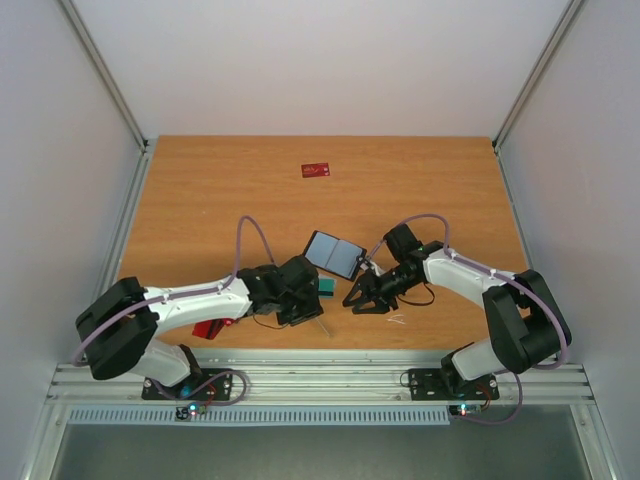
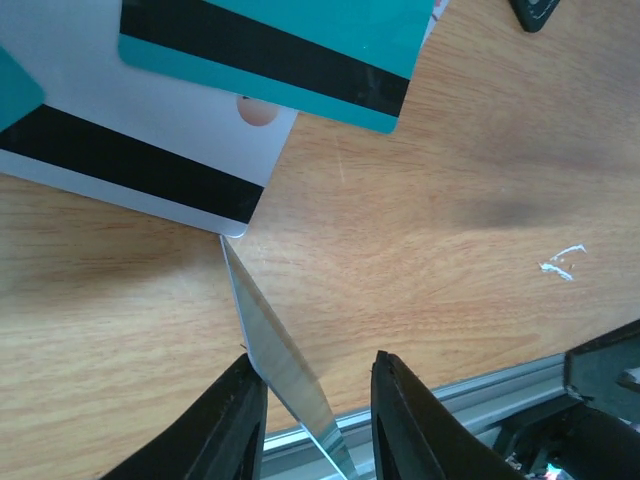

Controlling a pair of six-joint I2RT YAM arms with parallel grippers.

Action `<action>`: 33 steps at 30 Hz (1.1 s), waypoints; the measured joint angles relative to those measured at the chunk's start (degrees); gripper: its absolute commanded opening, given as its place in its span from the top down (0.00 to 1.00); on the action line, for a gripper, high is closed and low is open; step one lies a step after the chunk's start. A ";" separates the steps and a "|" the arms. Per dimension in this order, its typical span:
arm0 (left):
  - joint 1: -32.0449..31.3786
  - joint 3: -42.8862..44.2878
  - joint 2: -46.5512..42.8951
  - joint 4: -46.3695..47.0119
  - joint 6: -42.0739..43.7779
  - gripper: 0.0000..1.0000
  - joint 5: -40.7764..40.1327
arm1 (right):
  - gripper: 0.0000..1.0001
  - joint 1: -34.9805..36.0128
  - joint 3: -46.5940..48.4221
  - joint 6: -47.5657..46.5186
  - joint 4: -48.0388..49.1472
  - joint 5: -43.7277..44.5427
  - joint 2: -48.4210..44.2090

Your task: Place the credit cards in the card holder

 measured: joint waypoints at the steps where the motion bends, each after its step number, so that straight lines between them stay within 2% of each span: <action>1: 0.00 -0.24 0.17 0.15 0.26 0.69 -0.09 | 0.60 0.00 -0.02 0.02 0.09 -0.15 0.00; 4: 0.00 -0.26 1.64 0.79 1.36 0.72 -0.04 | 0.60 0.00 -0.17 0.15 0.90 -0.39 0.09; 10: 0.00 0.22 5.16 0.42 3.02 0.93 0.00 | 0.60 0.00 -0.79 1.33 2.43 -0.39 1.33; 13: 0.00 1.62 5.31 -0.83 4.22 0.99 -0.22 | 0.60 0.00 -0.79 1.79 2.89 -0.39 1.42; 18: 0.02 4.72 3.43 -2.73 6.62 1.00 -0.68 | 0.56 0.00 -0.26 1.75 1.99 -0.37 1.33; 23: 2.05 9.81 -1.16 -2.97 13.77 1.00 3.15 | 0.39 0.00 3.78 0.85 0.28 -2.23 -1.07; 25: 4.81 11.69 -2.86 -2.56 16.61 1.00 6.38 | 0.37 0.00 5.35 0.61 0.22 -4.20 -3.48; 28: 10.10 13.66 -5.27 -2.32 20.02 1.00 11.41 | 0.38 0.00 7.74 0.20 0.31 -7.56 -8.28; 30: 12.55 15.19 -5.81 -2.38 21.68 1.00 14.69 | 0.42 0.00 8.66 0.66 1.09 -9.86 -11.13; 33: 14.23 17.44 -5.84 -2.03 23.43 1.00 19.61 | 0.46 0.00 8.70 3.69 4.79 -12.92 -13.86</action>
